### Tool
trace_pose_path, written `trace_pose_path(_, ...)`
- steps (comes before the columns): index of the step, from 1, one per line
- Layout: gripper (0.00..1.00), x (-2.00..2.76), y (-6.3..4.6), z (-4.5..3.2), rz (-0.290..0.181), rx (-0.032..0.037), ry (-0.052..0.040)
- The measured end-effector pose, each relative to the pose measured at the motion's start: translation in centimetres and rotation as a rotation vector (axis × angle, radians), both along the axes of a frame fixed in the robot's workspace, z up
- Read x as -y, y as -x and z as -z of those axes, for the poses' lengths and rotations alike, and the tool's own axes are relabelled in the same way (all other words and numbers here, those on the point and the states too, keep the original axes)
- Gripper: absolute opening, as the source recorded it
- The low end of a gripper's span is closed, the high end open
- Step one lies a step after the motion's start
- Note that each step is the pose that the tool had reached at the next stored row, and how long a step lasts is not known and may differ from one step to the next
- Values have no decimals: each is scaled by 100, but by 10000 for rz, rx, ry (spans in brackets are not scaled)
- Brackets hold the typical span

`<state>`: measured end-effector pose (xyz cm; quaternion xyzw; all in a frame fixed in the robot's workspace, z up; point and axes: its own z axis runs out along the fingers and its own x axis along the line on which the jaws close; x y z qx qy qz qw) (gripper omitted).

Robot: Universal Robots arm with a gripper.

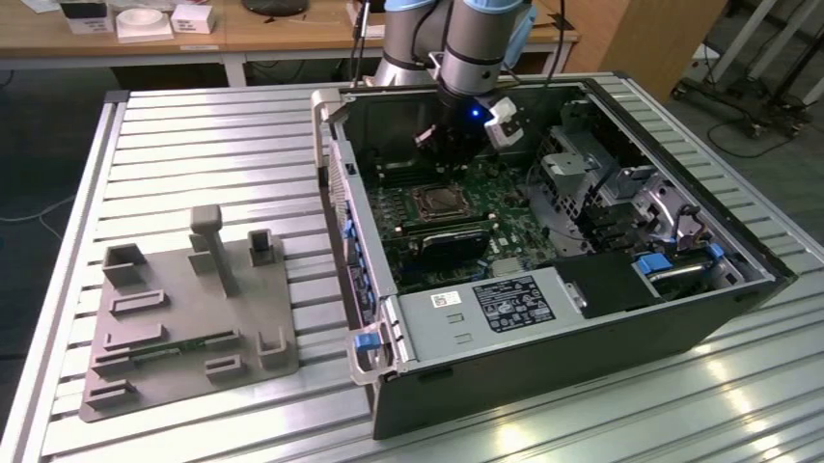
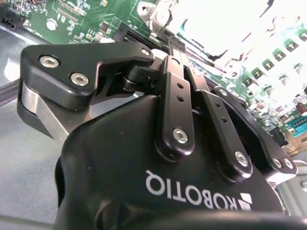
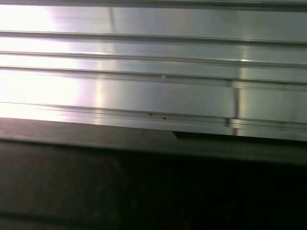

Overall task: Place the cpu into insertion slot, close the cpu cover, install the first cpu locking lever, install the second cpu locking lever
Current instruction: 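Install the first cpu locking lever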

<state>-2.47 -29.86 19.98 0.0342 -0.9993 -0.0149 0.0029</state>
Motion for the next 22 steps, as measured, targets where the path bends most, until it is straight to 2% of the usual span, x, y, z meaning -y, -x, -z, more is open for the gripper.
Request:
trace_pose_path(12, 10, 18, 0, 3, 0, -1, 51)
trace_pose_path(18, 10, 19, 0, 27, 0, -4, 177)
trace_pose_path(22, 10, 19, 0, 47, -1, -2, 198)
